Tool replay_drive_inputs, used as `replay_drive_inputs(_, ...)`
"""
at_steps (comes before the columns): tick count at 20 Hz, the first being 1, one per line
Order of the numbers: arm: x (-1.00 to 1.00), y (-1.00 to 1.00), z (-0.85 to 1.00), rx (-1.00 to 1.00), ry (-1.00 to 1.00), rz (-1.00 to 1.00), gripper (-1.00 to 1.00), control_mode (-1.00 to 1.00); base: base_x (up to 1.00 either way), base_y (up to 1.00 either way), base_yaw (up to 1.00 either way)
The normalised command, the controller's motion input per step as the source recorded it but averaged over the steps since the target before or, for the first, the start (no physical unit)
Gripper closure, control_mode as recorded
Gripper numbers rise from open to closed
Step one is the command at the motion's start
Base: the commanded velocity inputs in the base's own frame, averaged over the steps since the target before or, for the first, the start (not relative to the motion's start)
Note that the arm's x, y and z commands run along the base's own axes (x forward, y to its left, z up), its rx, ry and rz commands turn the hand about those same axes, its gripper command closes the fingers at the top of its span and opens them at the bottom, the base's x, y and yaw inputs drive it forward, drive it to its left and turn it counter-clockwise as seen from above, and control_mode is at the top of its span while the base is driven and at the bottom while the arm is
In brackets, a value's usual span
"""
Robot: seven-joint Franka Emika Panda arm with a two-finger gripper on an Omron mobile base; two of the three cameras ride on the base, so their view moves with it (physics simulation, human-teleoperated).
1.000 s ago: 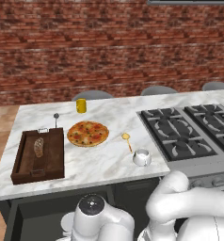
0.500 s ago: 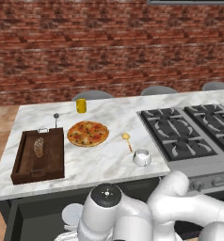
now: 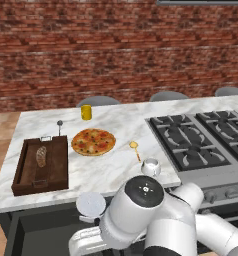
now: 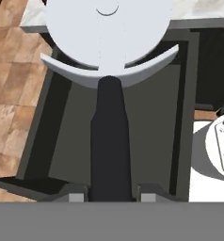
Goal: Take the pizza cutter from the drawer on the left and place it on the dining counter for cutting.
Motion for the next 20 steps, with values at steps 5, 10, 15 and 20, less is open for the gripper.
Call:
replay_drive_inputs(5,0.28,-0.37,0.65,0.0,-0.01,-0.02,1.0,-1.0,0.0,0.0,0.0)
replay_drive_inputs(10,0.49,-0.48,0.45,0.0,0.0,-0.06,1.0,-1.0,0.0,0.0,0.0)
replay_drive_inputs(15,0.79,-0.42,0.03,-0.01,0.0,-0.1,1.0,-1.0,0.0,0.0,0.0)
replay_drive_inputs(20,0.94,-0.34,0.0,-0.02,0.03,-0.1,1.0,-1.0,0.0,0.0,0.0)
